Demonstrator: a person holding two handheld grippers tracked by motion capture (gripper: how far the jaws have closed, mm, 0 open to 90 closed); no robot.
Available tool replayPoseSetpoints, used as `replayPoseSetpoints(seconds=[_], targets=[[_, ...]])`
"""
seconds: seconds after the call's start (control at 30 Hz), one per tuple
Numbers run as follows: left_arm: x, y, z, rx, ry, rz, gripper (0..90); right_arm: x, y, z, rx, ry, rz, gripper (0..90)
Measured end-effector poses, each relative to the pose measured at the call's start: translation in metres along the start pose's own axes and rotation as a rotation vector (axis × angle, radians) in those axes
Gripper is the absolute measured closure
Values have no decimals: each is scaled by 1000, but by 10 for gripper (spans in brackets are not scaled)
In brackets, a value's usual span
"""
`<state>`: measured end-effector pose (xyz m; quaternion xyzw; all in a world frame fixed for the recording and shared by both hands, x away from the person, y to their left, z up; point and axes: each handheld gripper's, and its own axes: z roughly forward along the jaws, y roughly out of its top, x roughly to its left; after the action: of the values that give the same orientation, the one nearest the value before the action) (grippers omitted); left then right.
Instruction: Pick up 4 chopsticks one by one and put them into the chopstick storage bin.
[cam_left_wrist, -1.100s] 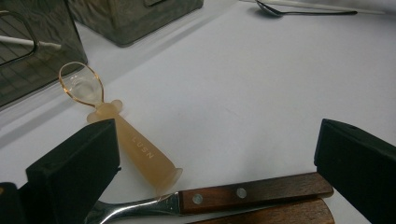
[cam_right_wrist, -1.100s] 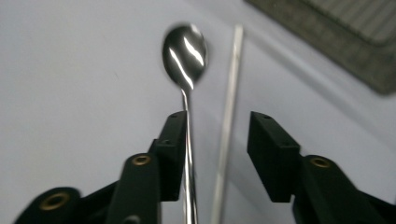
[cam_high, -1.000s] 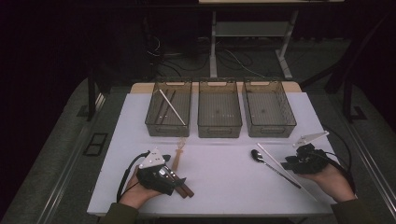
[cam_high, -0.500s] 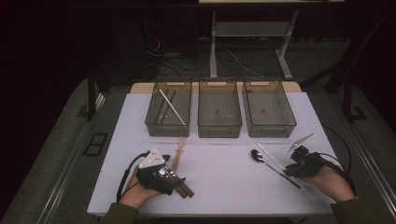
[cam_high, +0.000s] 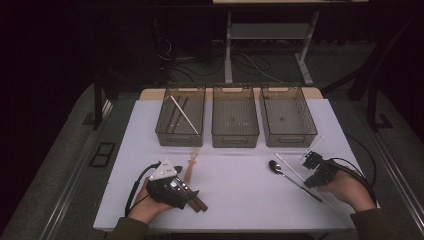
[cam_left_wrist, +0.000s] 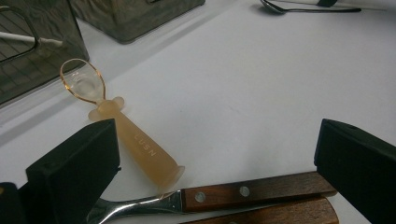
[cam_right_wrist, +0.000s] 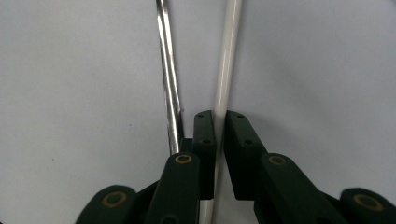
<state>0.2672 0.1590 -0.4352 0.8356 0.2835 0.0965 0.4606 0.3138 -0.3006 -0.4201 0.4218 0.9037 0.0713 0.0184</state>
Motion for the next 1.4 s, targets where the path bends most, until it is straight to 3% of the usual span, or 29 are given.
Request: replayPoseSetpoints(seconds=[0.37, 0.5, 0.63, 0.77, 1.13, 1.4], targets=[[0, 0, 0, -3, 0, 1, 0, -1, -1, 0, -5, 2, 46, 847], [0, 0, 0, -2, -2, 2, 0, -6, -6, -1, -43, 38, 55, 846], [-1, 1, 0, -1, -2, 4, 0, -12, -11, -5, -86, 44, 69, 847], [-1, 0, 0, -1, -2, 5, 0, -16, -15, -9, -144, 91, 65, 847], [-1, 1, 0, -2, -5, 7, 0, -27, -29, -25, -348, 137, 47, 847], [-1, 1, 0, -2, -4, 5, 0, -23, -26, -34, -485, 164, 12, 846]])
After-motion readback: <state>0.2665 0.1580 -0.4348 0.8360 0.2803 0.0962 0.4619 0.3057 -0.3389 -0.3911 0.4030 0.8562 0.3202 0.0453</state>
